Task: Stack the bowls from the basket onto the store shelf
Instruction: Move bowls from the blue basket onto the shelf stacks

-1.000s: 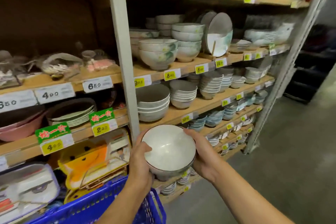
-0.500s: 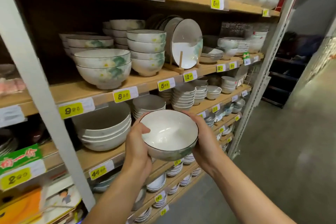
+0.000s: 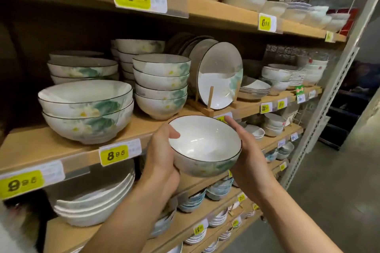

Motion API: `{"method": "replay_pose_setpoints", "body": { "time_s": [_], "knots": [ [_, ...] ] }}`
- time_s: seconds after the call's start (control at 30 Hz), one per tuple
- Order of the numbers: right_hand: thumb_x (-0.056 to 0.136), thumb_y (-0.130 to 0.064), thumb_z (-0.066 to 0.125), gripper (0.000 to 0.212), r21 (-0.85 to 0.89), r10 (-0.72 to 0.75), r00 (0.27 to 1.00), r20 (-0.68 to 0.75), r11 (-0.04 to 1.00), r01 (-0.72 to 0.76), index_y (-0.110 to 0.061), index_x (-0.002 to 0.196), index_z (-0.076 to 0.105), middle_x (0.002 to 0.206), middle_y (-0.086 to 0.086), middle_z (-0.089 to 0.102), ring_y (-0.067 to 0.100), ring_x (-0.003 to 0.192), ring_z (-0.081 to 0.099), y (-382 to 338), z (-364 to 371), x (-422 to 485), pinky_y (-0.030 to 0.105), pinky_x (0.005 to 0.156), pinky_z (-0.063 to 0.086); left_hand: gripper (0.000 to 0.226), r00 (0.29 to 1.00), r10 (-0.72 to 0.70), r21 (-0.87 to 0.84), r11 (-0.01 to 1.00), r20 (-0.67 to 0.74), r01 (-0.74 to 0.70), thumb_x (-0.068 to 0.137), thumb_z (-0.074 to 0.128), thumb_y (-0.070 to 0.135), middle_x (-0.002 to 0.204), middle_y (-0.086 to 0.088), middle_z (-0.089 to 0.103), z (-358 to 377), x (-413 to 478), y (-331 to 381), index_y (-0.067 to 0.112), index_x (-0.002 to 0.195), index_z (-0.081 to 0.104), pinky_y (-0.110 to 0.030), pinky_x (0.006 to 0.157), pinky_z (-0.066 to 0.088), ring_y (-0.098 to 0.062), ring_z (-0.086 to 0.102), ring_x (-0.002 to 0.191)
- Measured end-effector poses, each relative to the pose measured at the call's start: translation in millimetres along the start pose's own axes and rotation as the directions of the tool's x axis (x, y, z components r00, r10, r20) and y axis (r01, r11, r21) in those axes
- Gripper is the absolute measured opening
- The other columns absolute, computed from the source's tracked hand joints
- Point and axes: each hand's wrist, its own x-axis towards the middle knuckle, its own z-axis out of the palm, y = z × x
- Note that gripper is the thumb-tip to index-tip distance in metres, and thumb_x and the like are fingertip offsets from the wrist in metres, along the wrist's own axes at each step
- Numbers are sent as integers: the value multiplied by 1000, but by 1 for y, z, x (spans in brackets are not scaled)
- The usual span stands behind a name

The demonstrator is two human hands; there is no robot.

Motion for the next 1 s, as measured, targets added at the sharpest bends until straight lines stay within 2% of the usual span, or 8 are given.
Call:
{"method": "replay_pose_setpoints", "body": {
  "time_s": [0.07,0.13,0.27,0.37,0.47,0.63,0.8,1.0],
  "knots": [
    [72,-49,62,55,28,1,1000,12,1000,-1,-43,126,56,122,-12,67,9,107,66,-5,7,12,23,69,57,35,999,37,-5,999,-6,-37,73,47,13,90,-9,76,9,6,6,16,96,72,-38,77,53,-32,67,88],
    [75,-42,57,45,43,-1,1000,-19,999,2,-45,119,61,118,-9,68,14,102,68,-10,14,26,28,65,57,35,997,75,5,997,-15,-75,74,47,14,88,-8,76,16,9,15,17,100,72,-35,71,53,-30,67,86],
    [82,-27,48,37,167,-1,1000,-3,986,1,-29,111,70,119,1,67,23,107,64,-30,27,58,39,77,57,36,970,241,41,969,20,-242,84,45,22,100,-4,75,25,9,35,18,111,69,-35,73,53,-24,67,97],
    [76,-30,47,43,234,34,993,113,970,-60,-22,111,71,114,8,70,27,104,66,-54,33,79,41,76,59,49,914,382,86,915,135,-395,82,52,34,118,-6,69,30,2,50,16,127,57,-45,89,52,-25,62,114],
    [84,-26,42,41,292,64,968,243,947,-136,-13,111,70,104,11,73,28,91,68,-82,35,102,33,62,58,81,846,475,134,847,241,-514,59,65,39,128,-7,62,37,-1,66,17,135,46,-35,78,54,-21,61,111],
    [83,-25,41,31,301,45,936,350,940,-158,-11,97,66,81,9,69,26,73,65,-113,47,134,29,62,53,66,708,641,286,648,297,-706,55,76,35,106,12,72,54,2,87,28,117,55,-20,74,54,-7,67,102],
    [82,-25,41,17,307,9,920,393,941,-140,-13,90,50,90,14,52,30,83,53,-124,67,152,34,69,46,76,649,680,394,523,341,-756,63,83,24,122,3,67,63,6,104,21,131,50,-20,84,53,-13,63,113],
    [85,-28,43,17,256,-50,931,362,965,-48,-16,76,50,59,1,56,18,58,58,-115,77,169,30,62,45,81,656,666,445,496,355,-745,61,86,21,126,-1,65,52,20,118,16,134,50,-28,95,51,-17,61,117]
  ]
}}
